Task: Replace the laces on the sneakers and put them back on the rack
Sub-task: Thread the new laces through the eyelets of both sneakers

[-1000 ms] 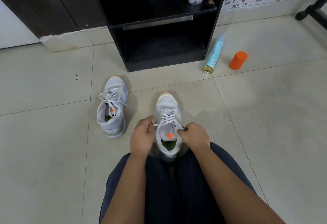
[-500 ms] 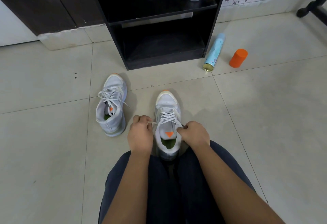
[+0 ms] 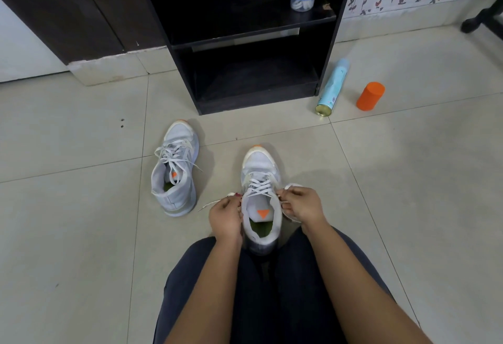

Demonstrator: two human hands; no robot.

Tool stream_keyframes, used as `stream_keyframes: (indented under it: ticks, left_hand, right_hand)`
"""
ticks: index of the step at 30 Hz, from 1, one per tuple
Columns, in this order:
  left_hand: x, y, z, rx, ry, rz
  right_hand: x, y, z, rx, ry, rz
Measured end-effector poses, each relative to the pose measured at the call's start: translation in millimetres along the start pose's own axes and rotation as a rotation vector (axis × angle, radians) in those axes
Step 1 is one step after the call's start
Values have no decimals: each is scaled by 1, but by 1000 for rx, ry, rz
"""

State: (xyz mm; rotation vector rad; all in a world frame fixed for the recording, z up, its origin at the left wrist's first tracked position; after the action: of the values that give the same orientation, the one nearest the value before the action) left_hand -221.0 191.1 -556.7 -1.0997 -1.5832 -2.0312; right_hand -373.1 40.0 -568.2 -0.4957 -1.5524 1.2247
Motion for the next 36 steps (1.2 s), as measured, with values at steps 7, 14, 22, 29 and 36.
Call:
stream_keyframes:
  ticks: [7,14,22,29,36]
  left_hand:
    - [1,-2,-16,45,-116,-5]
    - [42,59,-20,-126,-120,-411]
    - [105,141,-20,-124,-176,-672]
    - [164,200,-18,-62,-210,-869]
    - [202,228,-11,1,-267,-915]
  right_hand:
    - [6,-10,-6,27,-71,6]
    - [21,-57,-16,132,-110,217]
    - [47,-155,-17,114,-179,464]
    - [79,-250,-11,67,-173,723]
    - [103,-287,-22,18,-215,805]
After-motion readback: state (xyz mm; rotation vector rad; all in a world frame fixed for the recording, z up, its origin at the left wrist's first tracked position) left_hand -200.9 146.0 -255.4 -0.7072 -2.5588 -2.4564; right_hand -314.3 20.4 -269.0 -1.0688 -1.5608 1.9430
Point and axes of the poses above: each hand's wrist, its own x-axis away from the middle knuckle, its own z-axis out of the back of the hand, y = z × x, the point moved 10 cm from there along -x, towards the middle knuckle, and after that the axes turned 12 degrees about z, right-handed, at the moved point
